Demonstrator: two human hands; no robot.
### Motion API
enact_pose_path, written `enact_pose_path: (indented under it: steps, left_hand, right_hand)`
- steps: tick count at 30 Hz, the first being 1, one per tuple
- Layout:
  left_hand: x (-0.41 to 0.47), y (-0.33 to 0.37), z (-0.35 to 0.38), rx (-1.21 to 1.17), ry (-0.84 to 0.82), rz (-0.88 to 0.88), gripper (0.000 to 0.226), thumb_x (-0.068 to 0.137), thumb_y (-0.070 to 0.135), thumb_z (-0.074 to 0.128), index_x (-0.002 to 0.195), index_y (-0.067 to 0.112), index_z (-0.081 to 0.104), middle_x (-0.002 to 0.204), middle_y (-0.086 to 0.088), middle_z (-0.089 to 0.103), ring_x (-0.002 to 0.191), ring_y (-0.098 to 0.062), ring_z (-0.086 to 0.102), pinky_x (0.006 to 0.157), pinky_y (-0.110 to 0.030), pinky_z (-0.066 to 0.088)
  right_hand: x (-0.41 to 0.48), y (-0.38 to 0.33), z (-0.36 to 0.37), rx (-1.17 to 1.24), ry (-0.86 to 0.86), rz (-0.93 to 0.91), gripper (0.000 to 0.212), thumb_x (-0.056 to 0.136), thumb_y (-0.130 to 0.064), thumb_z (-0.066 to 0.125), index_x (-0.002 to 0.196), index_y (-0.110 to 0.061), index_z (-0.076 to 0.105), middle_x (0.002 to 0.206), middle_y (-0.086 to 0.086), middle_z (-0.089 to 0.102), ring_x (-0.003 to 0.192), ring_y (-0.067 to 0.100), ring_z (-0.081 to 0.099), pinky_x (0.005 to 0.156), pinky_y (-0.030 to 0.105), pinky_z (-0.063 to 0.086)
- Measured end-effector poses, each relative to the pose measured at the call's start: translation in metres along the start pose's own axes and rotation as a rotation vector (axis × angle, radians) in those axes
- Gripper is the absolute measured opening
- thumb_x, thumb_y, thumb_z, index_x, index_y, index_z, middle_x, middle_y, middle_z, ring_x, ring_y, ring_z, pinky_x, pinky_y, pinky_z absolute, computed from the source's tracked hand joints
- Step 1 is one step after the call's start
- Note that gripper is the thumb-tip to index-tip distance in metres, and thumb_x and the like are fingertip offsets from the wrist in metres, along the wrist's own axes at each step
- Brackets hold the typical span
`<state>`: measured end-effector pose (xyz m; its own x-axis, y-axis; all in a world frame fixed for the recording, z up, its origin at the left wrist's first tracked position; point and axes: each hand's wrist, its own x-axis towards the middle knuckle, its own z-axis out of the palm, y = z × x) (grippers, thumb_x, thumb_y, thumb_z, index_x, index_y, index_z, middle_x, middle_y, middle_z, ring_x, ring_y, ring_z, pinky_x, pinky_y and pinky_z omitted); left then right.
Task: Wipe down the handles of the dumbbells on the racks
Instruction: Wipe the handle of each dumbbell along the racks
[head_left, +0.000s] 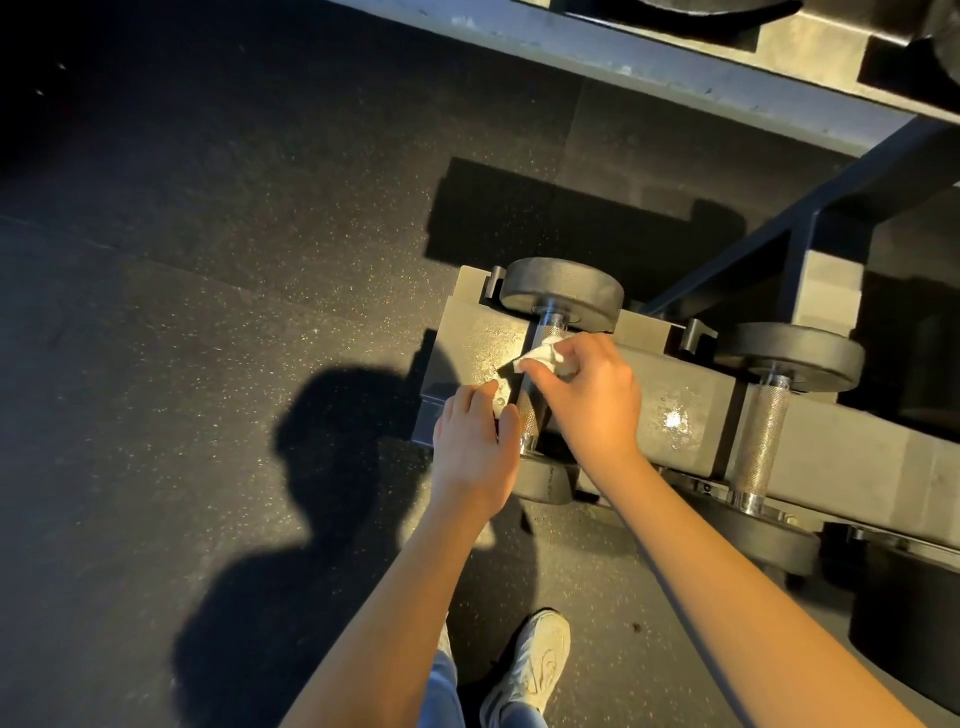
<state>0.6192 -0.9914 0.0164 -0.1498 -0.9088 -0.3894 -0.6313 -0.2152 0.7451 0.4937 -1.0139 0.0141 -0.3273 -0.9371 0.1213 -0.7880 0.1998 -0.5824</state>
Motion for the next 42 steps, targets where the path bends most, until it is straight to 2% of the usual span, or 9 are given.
enact_pose_path:
  steps: [3, 8, 12, 16, 21, 27, 34, 38, 42]
  left_hand:
    - [-0.001, -0.001, 0.0, 0.01, 0.0, 0.003, 0.042, 0.101, 0.029, 0.033, 0.138, 0.011, 0.042, 0.131, -0.003, 0.044, 0.123, -0.016, 0.039, 0.108, -0.043, 0.034]
    - [-0.001, -0.001, 0.0, 0.027, 0.007, 0.013, 0.044, 0.102, 0.03, 0.032, 0.141, 0.011, 0.038, 0.135, -0.003, 0.043, 0.126, -0.014, 0.038, 0.109, -0.041, 0.033]
    - [-0.001, -0.002, 0.001, 0.014, 0.002, 0.014, 0.045, 0.102, 0.029, 0.032, 0.143, 0.011, 0.037, 0.138, -0.004, 0.042, 0.129, -0.015, 0.036, 0.111, -0.043, 0.032]
    - [-0.001, -0.003, 0.002, 0.011, 0.01, 0.016, 0.045, 0.101, 0.029, 0.033, 0.143, 0.012, 0.037, 0.138, -0.003, 0.042, 0.13, -0.015, 0.036, 0.111, -0.042, 0.032]
    - [-0.001, -0.002, 0.001, 0.015, 0.008, 0.025, 0.047, 0.101, 0.032, 0.03, 0.142, 0.011, 0.038, 0.139, -0.005, 0.042, 0.13, -0.016, 0.036, 0.111, -0.043, 0.032]
    - [-0.001, -0.002, 0.001, -0.014, 0.006, 0.004, 0.042, 0.101, 0.03, 0.034, 0.14, 0.014, 0.04, 0.137, -0.002, 0.043, 0.127, -0.015, 0.038, 0.11, -0.043, 0.034]
    - [-0.002, -0.003, 0.002, -0.014, 0.023, 0.014, 0.042, 0.1, 0.032, 0.032, 0.134, 0.012, 0.045, 0.131, -0.003, 0.046, 0.122, -0.015, 0.041, 0.106, -0.044, 0.037]
    - [-0.003, -0.002, 0.0, -0.01, 0.017, 0.019, 0.042, 0.101, 0.03, 0.034, 0.139, 0.015, 0.041, 0.135, 0.0, 0.043, 0.125, -0.012, 0.038, 0.109, -0.042, 0.034]
    - [0.0, -0.005, 0.003, -0.007, 0.012, 0.014, 0.041, 0.1, 0.032, 0.032, 0.136, 0.015, 0.043, 0.132, -0.001, 0.046, 0.123, -0.014, 0.04, 0.108, -0.042, 0.036]
  right_hand:
    - [0.007, -0.006, 0.004, -0.031, 0.066, 0.093, 0.013, 0.082, -0.022, 0.071, 0.086, -0.01, 0.069, 0.083, 0.003, 0.065, 0.077, 0.02, 0.059, 0.06, 0.025, 0.038]
    - [-0.015, 0.001, 0.001, 0.033, 0.004, 0.0, 0.001, 0.083, -0.006, 0.067, 0.083, -0.006, 0.068, 0.079, 0.005, 0.066, 0.07, 0.018, 0.059, 0.063, 0.031, 0.05]
    - [0.005, 0.005, 0.002, 0.166, 0.075, 0.129, 0.015, 0.088, -0.001, 0.057, 0.093, -0.008, 0.069, 0.088, 0.003, 0.066, 0.077, 0.007, 0.057, 0.066, 0.006, 0.04]
    - [0.006, 0.001, 0.009, 0.21, 0.113, 0.159, 0.018, 0.088, 0.0, 0.055, 0.096, -0.004, 0.07, 0.089, 0.003, 0.066, 0.077, 0.005, 0.055, 0.066, 0.0, 0.038]
    - [-0.021, 0.013, 0.001, 0.158, -0.01, 0.058, 0.011, 0.085, -0.001, 0.064, 0.089, -0.005, 0.073, 0.086, 0.003, 0.069, 0.077, 0.008, 0.059, 0.071, 0.011, 0.046]
    - [0.009, 0.001, 0.01, 0.23, 0.174, 0.164, 0.011, 0.084, 0.003, 0.061, 0.08, -0.005, 0.068, 0.083, 0.005, 0.062, 0.072, 0.0, 0.049, 0.068, 0.0, 0.036]
    - [-0.027, 0.014, -0.01, 0.251, -0.213, 0.148, 0.009, 0.084, -0.003, 0.067, 0.078, -0.009, 0.069, 0.076, 0.0, 0.064, 0.073, 0.015, 0.061, 0.069, 0.017, 0.048]
    - [0.006, 0.006, -0.002, 0.261, -0.043, 0.204, 0.014, 0.085, -0.004, 0.063, 0.074, -0.011, 0.067, 0.079, 0.002, 0.065, 0.074, 0.008, 0.058, 0.066, 0.005, 0.038]
    - [0.003, 0.001, 0.005, 0.272, 0.039, 0.236, 0.011, 0.085, -0.005, 0.063, 0.078, -0.009, 0.069, 0.081, 0.003, 0.067, 0.073, 0.01, 0.057, 0.068, 0.014, 0.043]
